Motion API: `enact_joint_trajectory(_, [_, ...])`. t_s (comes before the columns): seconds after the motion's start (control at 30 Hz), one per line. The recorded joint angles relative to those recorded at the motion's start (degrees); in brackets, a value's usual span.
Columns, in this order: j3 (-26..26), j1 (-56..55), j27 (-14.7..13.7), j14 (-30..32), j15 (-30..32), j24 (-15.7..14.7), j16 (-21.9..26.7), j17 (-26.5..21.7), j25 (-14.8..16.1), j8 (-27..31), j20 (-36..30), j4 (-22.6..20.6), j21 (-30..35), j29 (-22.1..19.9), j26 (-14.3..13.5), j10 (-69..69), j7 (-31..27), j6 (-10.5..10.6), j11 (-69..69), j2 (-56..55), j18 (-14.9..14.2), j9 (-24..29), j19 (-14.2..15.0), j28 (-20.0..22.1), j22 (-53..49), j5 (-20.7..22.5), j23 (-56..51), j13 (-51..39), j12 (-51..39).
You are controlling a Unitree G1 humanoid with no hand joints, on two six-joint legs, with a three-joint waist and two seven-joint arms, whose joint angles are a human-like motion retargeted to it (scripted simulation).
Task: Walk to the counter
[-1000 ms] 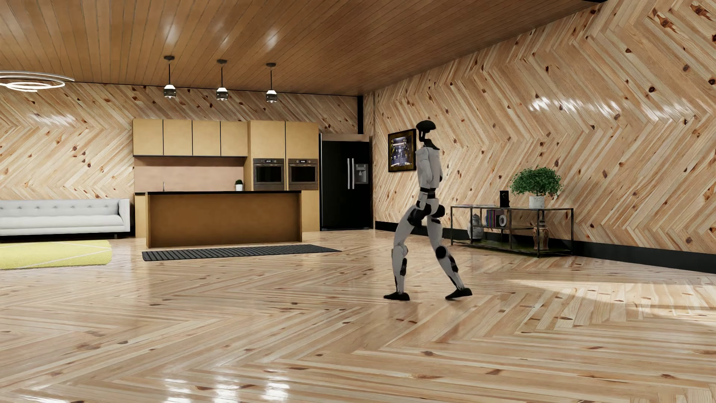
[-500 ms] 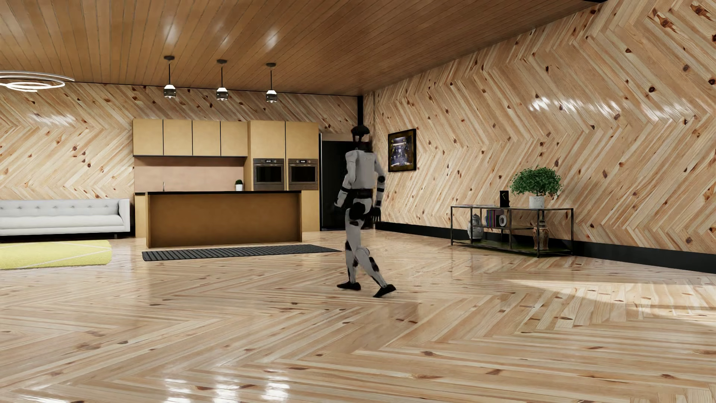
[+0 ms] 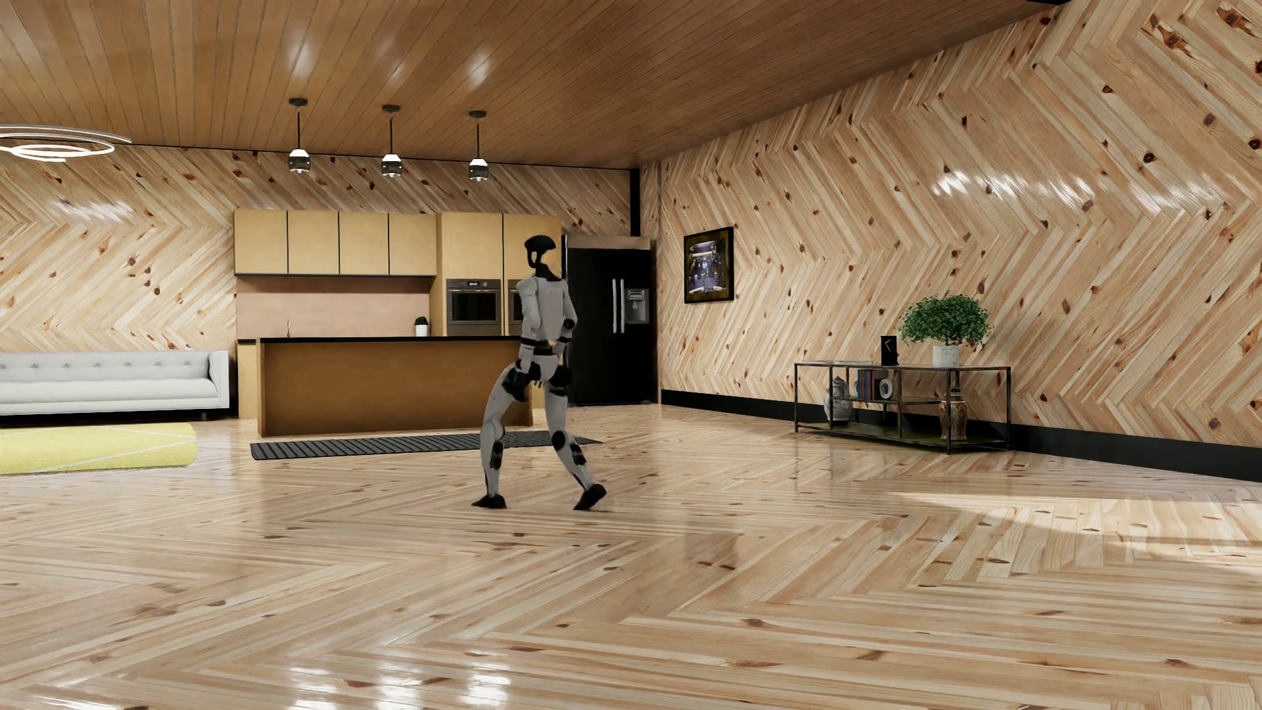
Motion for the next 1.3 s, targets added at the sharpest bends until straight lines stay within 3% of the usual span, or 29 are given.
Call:
enact_joint_trajectory(0.07, [-1.04, 3.08, 0.00, -2.77, 20.03, 0.00, -0.42, 1.94, 0.00, 0.00, -1.10, -1.16, 2.30, 0.00, 0.00, 7.29, 0.00, -2.43, 21.56, -6.95, 0.00, 0.71, 0.00, 0.00, 3.53, -1.66, 2.39, 0.35, -1.13])
enact_joint_trajectory(0.1, [-3.48, 6.25, 0.00, -4.98, 25.32, 0.00, -1.09, 2.42, 0.00, 0.00, -1.45, -1.04, 4.17, 0.00, 0.00, 7.59, 0.00, -2.42, 30.05, -12.55, 0.00, 1.17, 0.00, 0.00, 4.36, -2.31, 3.02, 0.24, -1.85])
enact_joint_trajectory(0.17, [-8.79, 15.88, 0.00, -7.36, 27.01, 0.00, -2.31, 3.89, 0.00, 0.00, -2.25, 0.99, 6.27, 0.00, 0.00, 3.23, 0.00, -0.74, 32.93, -24.55, 0.00, 1.81, 0.00, 0.00, 2.93, -2.40, 5.45, 1.04, -2.50])
enact_joint_trajectory(0.23, [-15.22, 26.21, 0.00, -11.21, 29.28, 0.00, -2.19, 4.36, 0.00, 0.00, -3.36, 2.69, 7.04, 0.00, 0.00, -2.92, 0.00, 1.65, 21.26, -35.58, 0.00, 1.59, 0.00, 0.00, -2.35, -2.18, 6.43, 3.77, -2.13])
enact_joint_trajectory(0.3, [-22.18, 35.35, 0.00, -14.57, 26.73, 0.00, -0.96, 3.45, 0.00, 0.00, -3.20, 3.37, 7.96, 0.00, 0.00, -6.98, 0.00, 2.74, 6.73, -43.80, 0.00, 1.26, 0.00, 0.00, -7.90, -3.63, 7.01, 6.81, -2.27])
enact_joint_trajectory(0.4, [-32.34, 44.49, 0.00, -16.14, 5.65, 0.00, 1.78, 1.85, 0.00, 0.00, -4.00, 3.77, 7.97, 0.00, 0.00, -7.99, 0.00, 3.45, -7.03, -50.60, 0.00, 0.71, 0.00, 0.00, -10.81, -8.64, 9.78, 11.36, -5.48])
enact_joint_trajectory(0.43, [-34.59, 46.83, 0.00, -13.39, 9.72, 0.00, 1.92, 1.37, 0.00, 0.00, -3.81, 4.75, 8.21, 0.00, 0.00, -7.37, 0.00, 4.44, -6.08, -52.31, 0.00, 0.56, 0.00, 0.00, -10.17, -9.96, 11.28, 12.97, -6.43])
enact_joint_trajectory(0.47, [-35.05, 47.97, 0.00, -7.94, 21.66, 0.00, 1.66, 1.23, 0.00, 0.00, -2.79, 6.15, 9.16, 0.00, 0.00, -5.64, 0.00, 5.92, -1.94, -55.16, 0.00, 0.02, 0.00, 0.00, -9.35, -9.43, 13.06, 14.06, -6.72])
enact_joint_trajectory(0.5, [-34.07, 46.92, 0.00, 0.10, 29.66, 0.00, 0.97, 1.19, 0.00, 0.00, -1.69, 7.66, 11.17, 0.00, 0.00, -1.37, 0.00, 8.03, 3.25, -57.15, 0.00, -0.46, 0.00, 0.00, -8.13, -6.90, 14.86, 14.14, -6.51])
enact_joint_trajectory(0.53, [-32.34, 43.97, 0.00, 7.95, 29.86, 0.00, 0.30, 1.22, 0.00, 0.00, -1.46, 7.91, 12.94, 0.00, 0.00, 5.87, 0.00, 9.31, 6.90, -56.30, 0.00, -0.50, 0.00, 0.00, -6.21, -3.97, 16.26, 13.42, -6.12])
enact_joint_trajectory(0.57, [-30.34, 39.08, 0.00, 11.17, 27.49, 0.00, 0.01, 1.23, 0.00, 0.00, -2.30, 7.10, 12.97, 0.00, 0.00, 15.34, 0.00, 9.51, 8.83, -53.64, 0.00, -0.25, 0.00, 0.00, -4.53, -1.29, 16.21, 12.58, -6.00])
enact_joint_trajectory(0.6, [-28.01, 33.69, 0.00, 8.15, 25.44, 0.00, -0.14, 1.57, 0.00, 0.00, -3.57, 6.67, 11.06, 0.00, 0.00, 24.92, 0.00, 9.73, 8.70, -49.18, 0.00, 0.53, 0.00, 0.00, -3.65, 1.68, 15.45, 11.71, -6.22])
enact_joint_trajectory(0.63, [-25.57, 28.19, 0.00, 0.64, 23.70, 0.00, -0.32, 2.03, 0.00, 0.00, -4.17, 4.85, 9.62, 0.00, 0.00, 34.32, 0.00, 9.29, 7.52, -43.54, 0.00, 1.76, 0.00, 0.00, -2.97, 4.34, 14.93, 10.10, -6.23])
enact_joint_trajectory(0.7, [-19.62, 15.80, 0.00, -9.88, 15.51, 0.00, -0.95, 1.42, 0.00, 0.00, -5.79, 1.97, 8.18, 0.00, 0.00, 36.06, 0.00, 7.71, 0.88, -30.55, 0.00, 2.09, 0.00, 0.00, -2.88, 6.81, 8.04, 6.76, -4.89])
enact_joint_trajectory(0.73, [-16.13, 11.63, 0.00, -11.66, 11.43, 0.00, -1.01, 1.14, 0.00, 0.00, -5.97, 0.24, 5.50, 0.00, 0.00, 31.13, 0.00, 6.33, -2.78, -23.38, 0.00, 2.74, 0.00, 0.00, -3.05, 5.91, 4.00, 5.40, -4.29])
enact_joint_trajectory(0.8, [-9.63, 6.50, 0.00, -10.77, 2.69, 0.00, -0.85, 0.78, 0.00, 0.00, -5.82, -0.23, 0.72, 0.00, 0.00, 13.52, 0.00, 4.50, -9.16, -10.80, 0.00, 3.35, 0.00, 0.00, -3.67, 3.50, -2.40, 2.01, -2.83])
enact_joint_trajectory(0.9, [-3.97, 1.11, 0.00, -8.44, -7.25, 0.00, -0.90, 0.03, 0.00, 0.00, -4.68, 2.72, -2.52, 0.00, 0.00, -11.73, 0.00, 4.06, -12.37, -0.48, 0.00, 1.22, 0.00, 0.00, -4.64, 0.64, -9.18, -4.63, -1.41])
enact_joint_trajectory(0.97, [-1.50, -2.13, 0.00, -9.47, -6.85, 0.00, -1.09, -0.02, 0.00, 0.00, -4.09, 3.44, -4.93, 0.00, 0.00, -8.01, 0.00, 3.86, -10.37, 5.50, 0.00, 0.50, 0.00, 0.00, -3.57, -2.56, -11.86, -5.18, -0.72])
enact_joint_trajectory(1.0, [-0.79, -3.77, 0.00, -7.13, -2.73, 0.00, -1.19, 0.63, 0.00, 0.00, -4.22, 2.49, -5.92, 0.00, 0.00, -2.08, 0.00, 2.94, -6.69, 6.71, 0.00, -0.15, 0.00, 0.00, -1.83, -4.11, -11.73, -4.24, -0.78])
enact_joint_trajectory(1.03, [-0.82, -4.82, 0.00, -4.90, 5.34, 0.00, -1.32, 1.87, 0.00, 0.00, -4.63, 0.55, -5.98, 0.00, 0.00, 3.94, 0.00, 1.29, -0.35, 6.01, 0.00, -1.05, 0.00, 0.00, 0.79, -5.69, -9.45, -3.04, -1.10])
enact_joint_trajectory(1.1, [-2.97, 0.45, 0.00, -8.50, 23.30, 0.00, -1.80, 3.19, 0.00, 0.00, -5.24, -3.75, -2.17, 0.00, 0.00, 10.05, 0.00, -0.14, 20.23, -0.72, 0.00, -0.59, 0.00, 0.00, 5.07, -7.10, -3.28, -0.78, -2.78])
enact_joint_trajectory(1.13, [-4.79, 5.17, 0.00, -10.46, 24.53, 0.00, -2.21, 3.15, 0.00, 0.00, -5.14, -5.22, 1.48, 0.00, 0.00, 8.82, 0.00, 0.12, 31.55, -6.98, 0.00, -0.23, 0.00, 0.00, 5.30, -6.59, -0.27, -0.61, -3.73])
enact_joint_trajectory(1.2, [-10.67, 16.30, 0.00, -11.31, 19.91, 0.00, -2.37, 3.30, 0.00, 0.00, -5.32, -6.12, 5.89, 0.00, 0.00, 2.63, 0.00, 2.21, 42.60, -19.57, 0.00, 0.46, 0.00, 0.00, 2.20, -4.39, 4.98, 1.31, -5.28])
enact_joint_trajectory(1.23, [-14.31, 22.00, 0.00, -11.15, 20.74, 0.00, -2.23, 3.23, 0.00, 0.00, -5.00, -6.03, 7.18, 0.00, 0.00, -0.82, 0.00, 3.48, 40.16, -24.77, 0.00, 0.87, 0.00, 0.00, -0.20, -3.03, 7.12, 3.14, -6.03])
enact_joint_trajectory(1.3, [-20.51, 31.19, 0.00, -10.79, 28.95, 0.00, -1.47, 2.38, 0.00, 0.00, -4.02, -5.15, 9.29, 0.00, 0.00, -5.97, 0.00, 5.33, 22.57, -33.69, 0.00, 1.27, 0.00, 0.00, -5.95, -1.85, 9.51, 7.09, -8.08])
